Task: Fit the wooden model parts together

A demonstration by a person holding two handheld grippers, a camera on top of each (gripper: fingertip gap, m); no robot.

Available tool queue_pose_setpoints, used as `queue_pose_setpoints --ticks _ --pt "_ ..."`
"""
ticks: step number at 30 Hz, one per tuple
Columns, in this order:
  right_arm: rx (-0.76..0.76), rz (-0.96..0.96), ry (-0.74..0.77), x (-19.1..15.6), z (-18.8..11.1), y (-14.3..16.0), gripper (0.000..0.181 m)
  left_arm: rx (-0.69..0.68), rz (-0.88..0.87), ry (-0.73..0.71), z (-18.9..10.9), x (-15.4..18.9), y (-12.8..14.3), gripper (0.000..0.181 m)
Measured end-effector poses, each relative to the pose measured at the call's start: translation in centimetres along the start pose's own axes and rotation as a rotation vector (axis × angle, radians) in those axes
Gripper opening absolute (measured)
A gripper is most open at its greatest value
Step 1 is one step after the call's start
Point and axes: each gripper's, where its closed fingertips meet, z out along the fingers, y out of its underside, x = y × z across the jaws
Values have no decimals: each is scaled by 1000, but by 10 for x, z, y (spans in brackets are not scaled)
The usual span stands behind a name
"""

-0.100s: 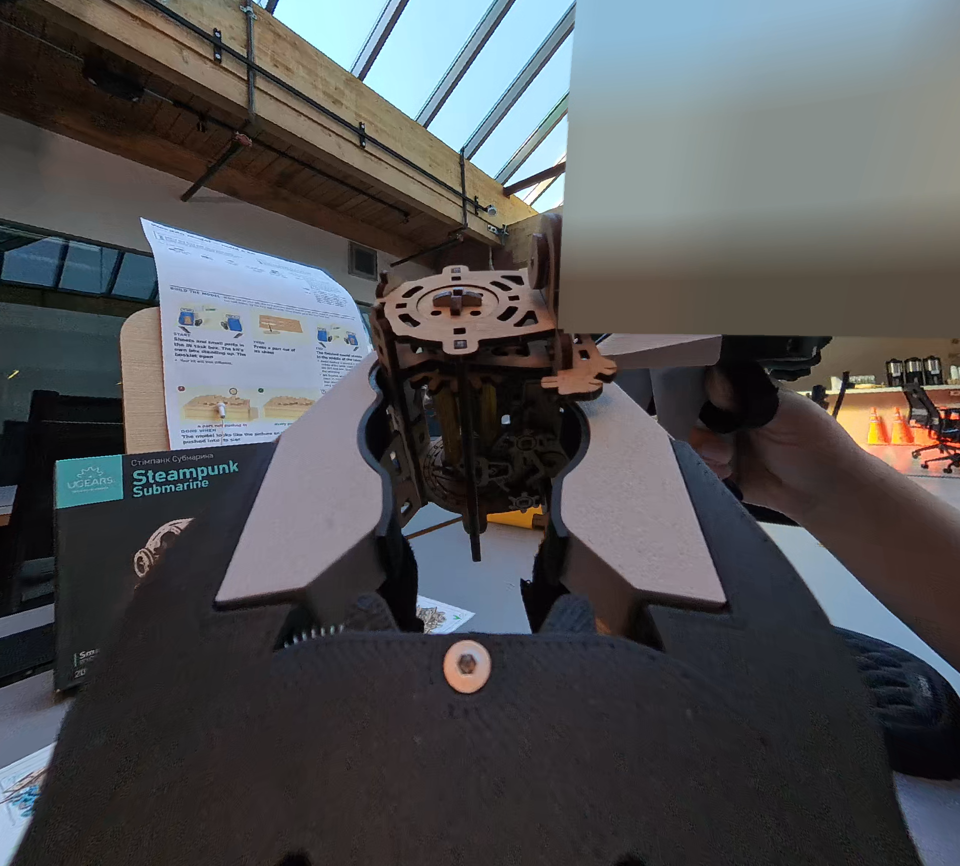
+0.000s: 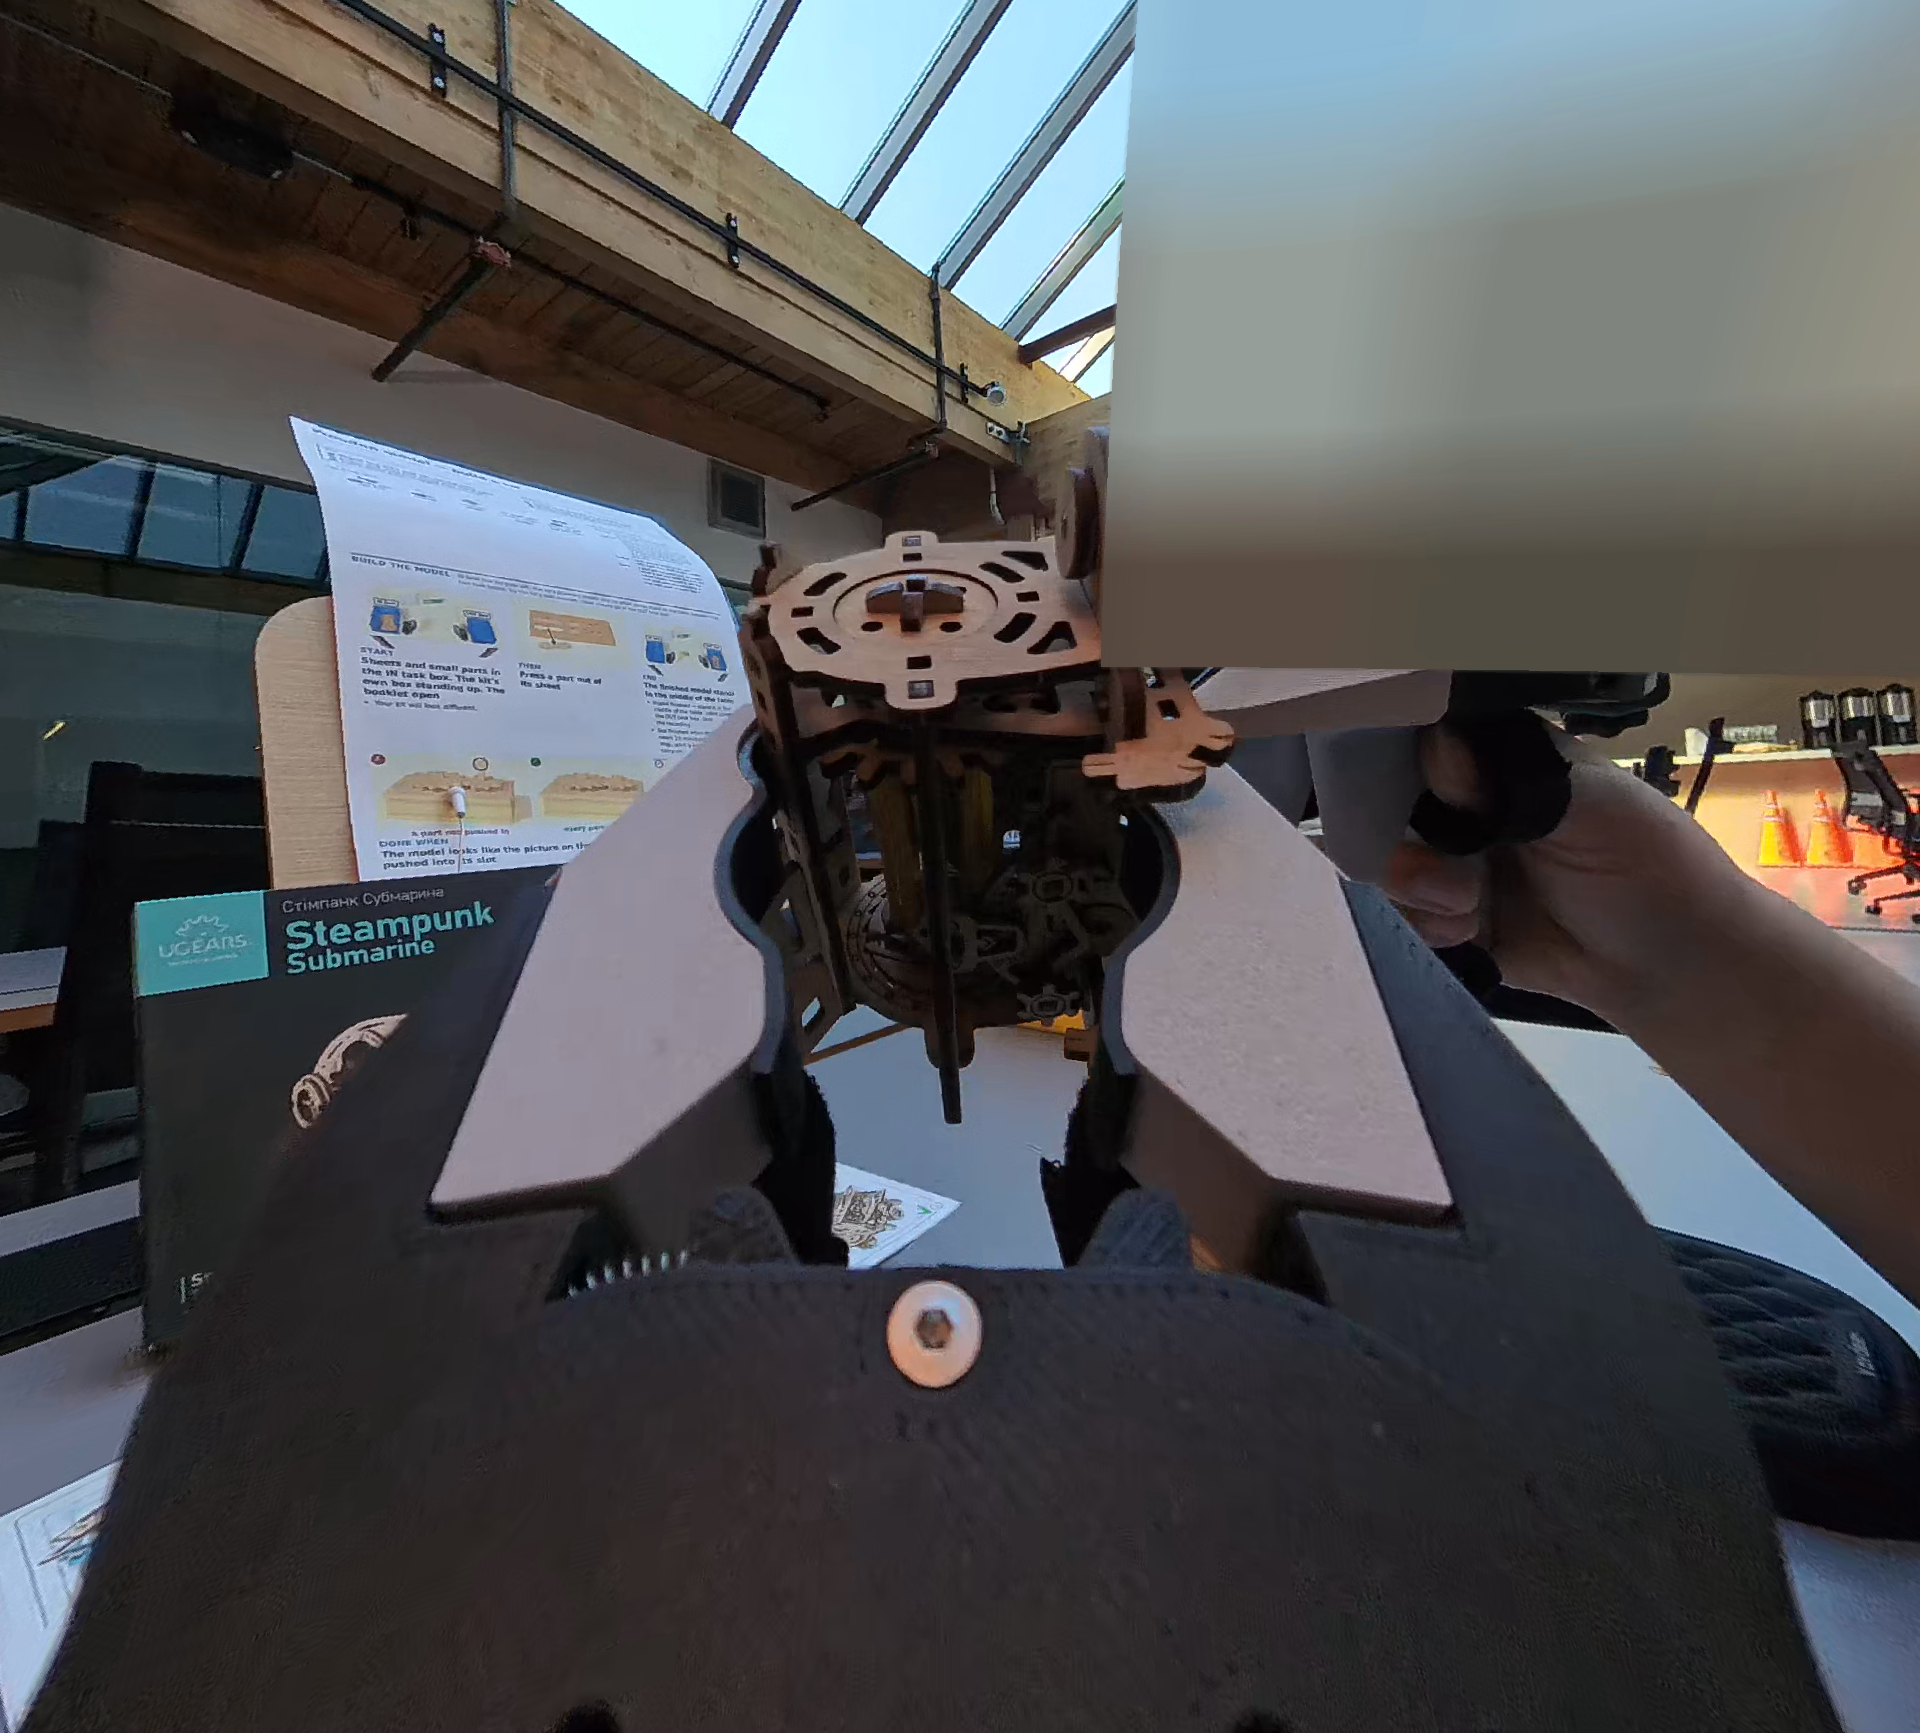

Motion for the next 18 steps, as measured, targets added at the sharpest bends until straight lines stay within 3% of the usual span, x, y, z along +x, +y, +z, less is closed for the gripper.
queue_pose_setpoints --ticks 10,18 --pt "-64 -307 176 0 5 3 7 -36 -68 -34 -2 -7 7 64" --pt "42 -407 208 -3 3 4 7 -46 -157 -18 -2 -8 10 64"
